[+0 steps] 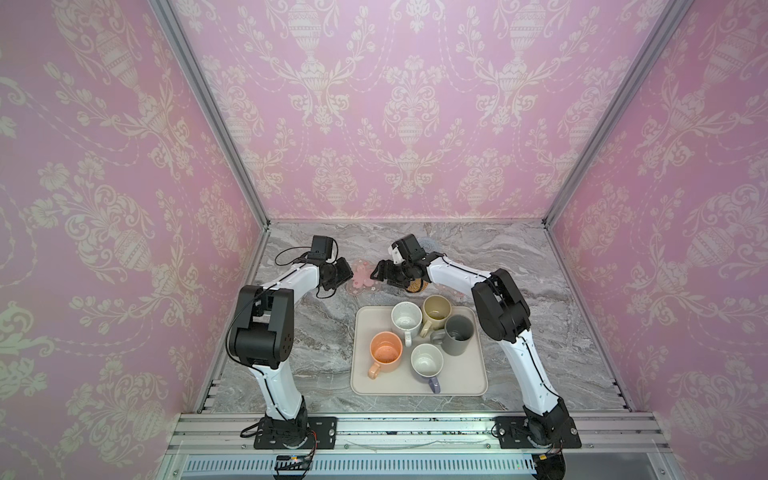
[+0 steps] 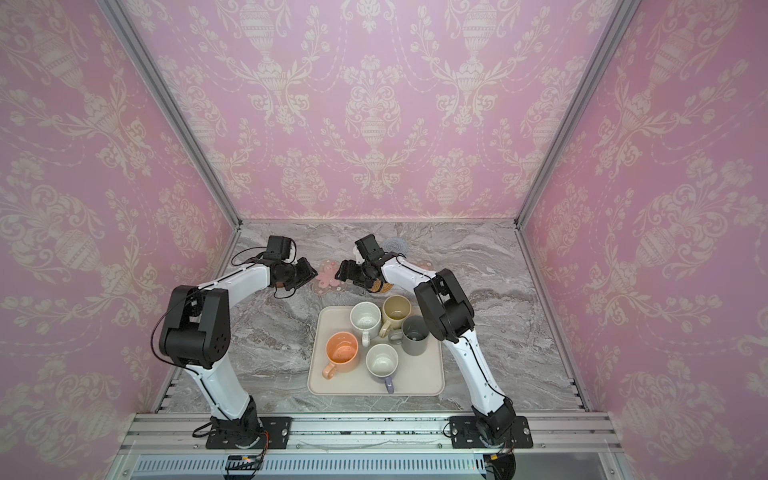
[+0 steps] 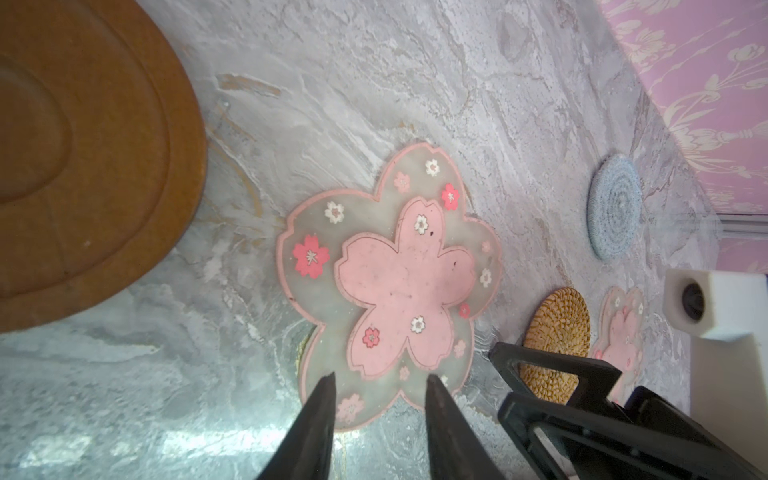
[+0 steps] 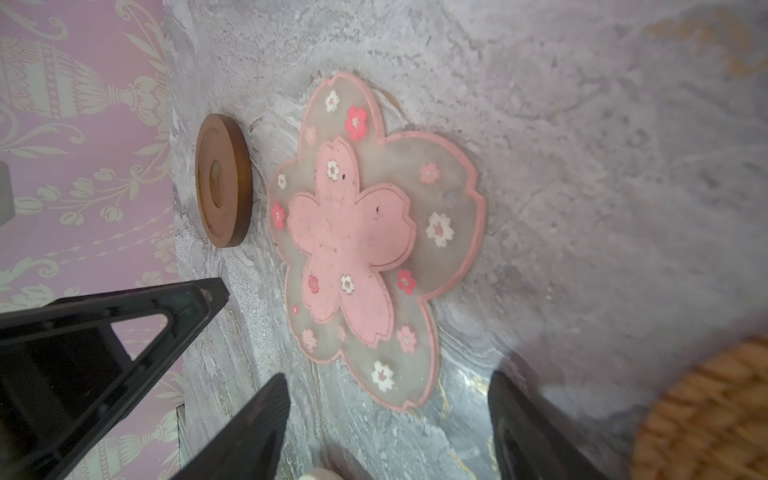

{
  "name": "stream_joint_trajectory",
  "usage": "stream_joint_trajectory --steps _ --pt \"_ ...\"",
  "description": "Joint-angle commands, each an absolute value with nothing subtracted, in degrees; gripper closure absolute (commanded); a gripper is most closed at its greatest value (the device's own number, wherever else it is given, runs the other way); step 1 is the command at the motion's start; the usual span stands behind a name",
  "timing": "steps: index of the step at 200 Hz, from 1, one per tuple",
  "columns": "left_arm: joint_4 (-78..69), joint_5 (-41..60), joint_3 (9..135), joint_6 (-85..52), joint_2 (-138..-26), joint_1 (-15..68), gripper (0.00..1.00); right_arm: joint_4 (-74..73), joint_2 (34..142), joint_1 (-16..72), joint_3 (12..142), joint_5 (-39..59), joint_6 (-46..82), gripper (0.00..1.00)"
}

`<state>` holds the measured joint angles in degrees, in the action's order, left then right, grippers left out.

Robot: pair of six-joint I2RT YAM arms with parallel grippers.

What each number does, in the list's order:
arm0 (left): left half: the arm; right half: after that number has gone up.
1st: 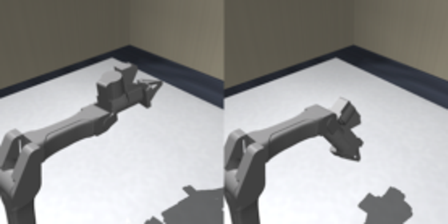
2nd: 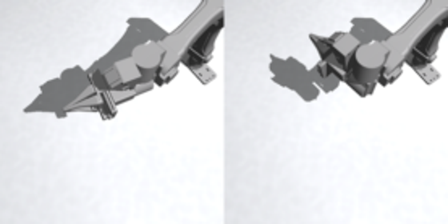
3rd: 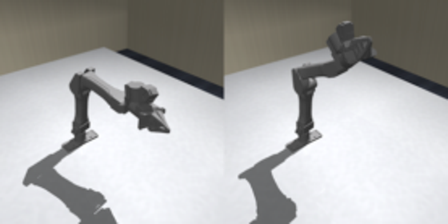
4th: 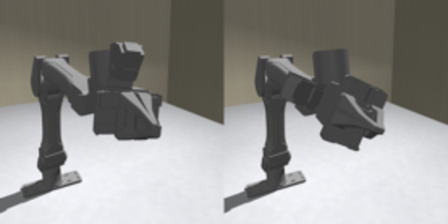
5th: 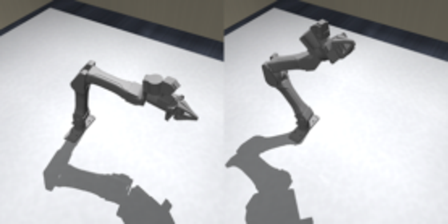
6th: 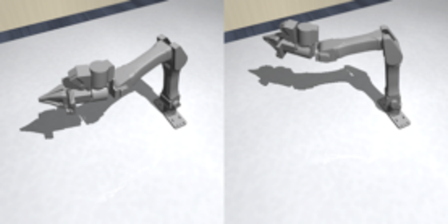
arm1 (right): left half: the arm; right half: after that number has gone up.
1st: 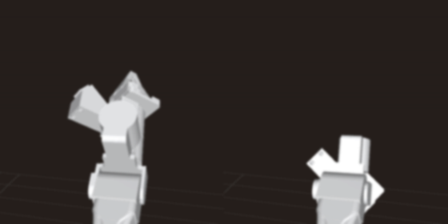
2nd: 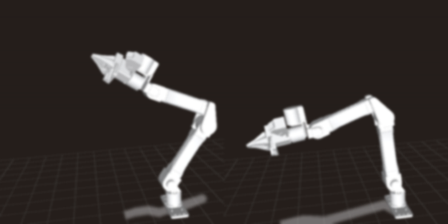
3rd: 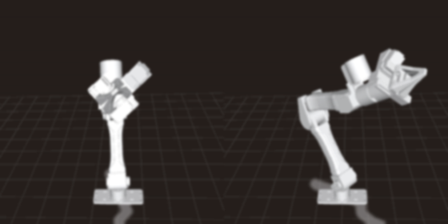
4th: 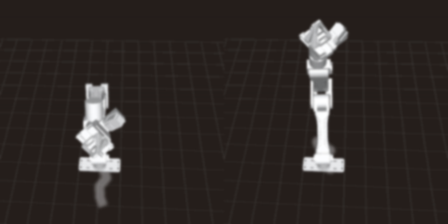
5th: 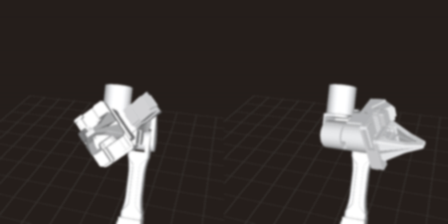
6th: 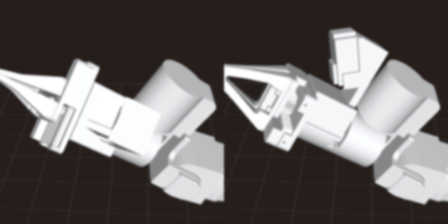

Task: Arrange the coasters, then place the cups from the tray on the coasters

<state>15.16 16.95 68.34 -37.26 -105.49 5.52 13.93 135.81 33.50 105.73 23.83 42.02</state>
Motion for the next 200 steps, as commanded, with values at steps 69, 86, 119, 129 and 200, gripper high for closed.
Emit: stream_joint_trajectory --steps 69,86,119,129,200 --pt "16.5 14.2 69.1 -35.8 -111.6 5.5 0.61 13.5 137.8 33.9 107.7 25.1 43.3 0.23" --pt "15.8 14.5 69.1 -35.8 -112.2 5.4 0.61 13.4 138.4 34.3 108.1 25.3 43.5 0.23" --pt "13.1 16.2 68.5 -37.2 -113.7 5.5 0.62 13.1 139.8 34.9 109.3 25.7 44.4 0.23" --pt "12.3 16.5 68.2 -37.8 -114.1 5.5 0.62 13.1 140.4 35.0 109.8 25.8 44.7 0.23" --pt "8.2 17.1 67.3 -40.3 -115.6 5.5 0.62 14.6 144.2 35.6 115.0 25.8 45.6 0.23"
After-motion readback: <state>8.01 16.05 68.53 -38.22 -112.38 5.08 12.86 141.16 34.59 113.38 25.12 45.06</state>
